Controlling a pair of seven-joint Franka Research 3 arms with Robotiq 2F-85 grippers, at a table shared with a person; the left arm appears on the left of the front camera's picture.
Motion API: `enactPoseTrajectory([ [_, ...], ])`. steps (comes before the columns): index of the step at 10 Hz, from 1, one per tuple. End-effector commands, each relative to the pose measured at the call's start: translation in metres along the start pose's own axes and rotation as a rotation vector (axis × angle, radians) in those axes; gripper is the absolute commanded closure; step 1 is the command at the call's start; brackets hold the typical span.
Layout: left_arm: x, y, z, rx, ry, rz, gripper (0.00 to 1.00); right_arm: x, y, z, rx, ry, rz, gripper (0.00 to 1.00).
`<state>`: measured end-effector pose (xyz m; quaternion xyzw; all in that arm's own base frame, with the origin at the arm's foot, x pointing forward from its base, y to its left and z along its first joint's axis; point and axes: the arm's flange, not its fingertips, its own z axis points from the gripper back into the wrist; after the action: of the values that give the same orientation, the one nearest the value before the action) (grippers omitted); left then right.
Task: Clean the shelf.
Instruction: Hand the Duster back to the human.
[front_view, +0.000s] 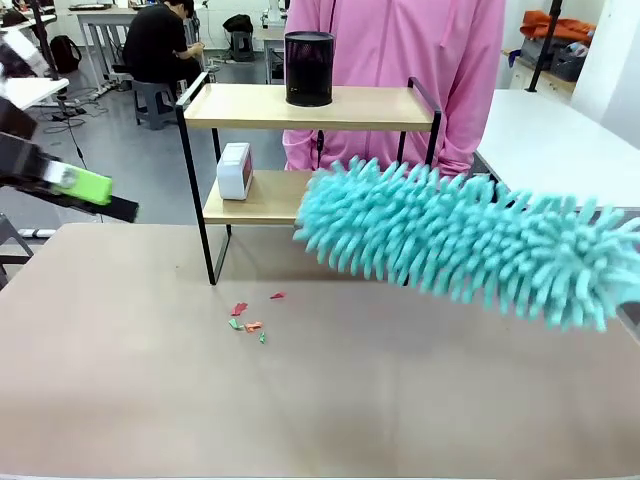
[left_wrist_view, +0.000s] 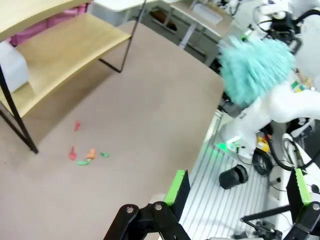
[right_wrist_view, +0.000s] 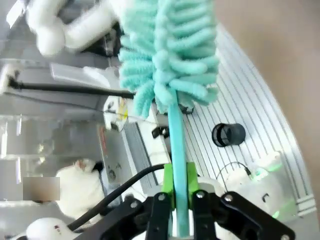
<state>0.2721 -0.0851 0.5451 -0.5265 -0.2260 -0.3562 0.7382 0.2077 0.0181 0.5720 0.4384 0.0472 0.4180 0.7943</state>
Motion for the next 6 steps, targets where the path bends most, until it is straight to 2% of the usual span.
enactPoseTrajectory([
  [1,0.012,0.016,-0.034,0.065,-0.033,0.022,0.00,0.046,0.012,0.005,0.043,0.265,0.174,0.88],
  [3,0.013,0.032,-0.054,0.084,-0.037,0.042,0.00,0.089,0.019,-0.016,-0.043,0.446,0.128,0.88],
  [4,0.012,0.037,-0.066,0.075,-0.025,0.054,0.00,0.107,0.019,-0.029,-0.028,0.516,0.158,0.88],
  [6,0.009,0.037,-0.087,-0.028,0.035,0.058,0.00,0.139,0.015,-0.050,-0.011,0.586,0.188,0.88],
])
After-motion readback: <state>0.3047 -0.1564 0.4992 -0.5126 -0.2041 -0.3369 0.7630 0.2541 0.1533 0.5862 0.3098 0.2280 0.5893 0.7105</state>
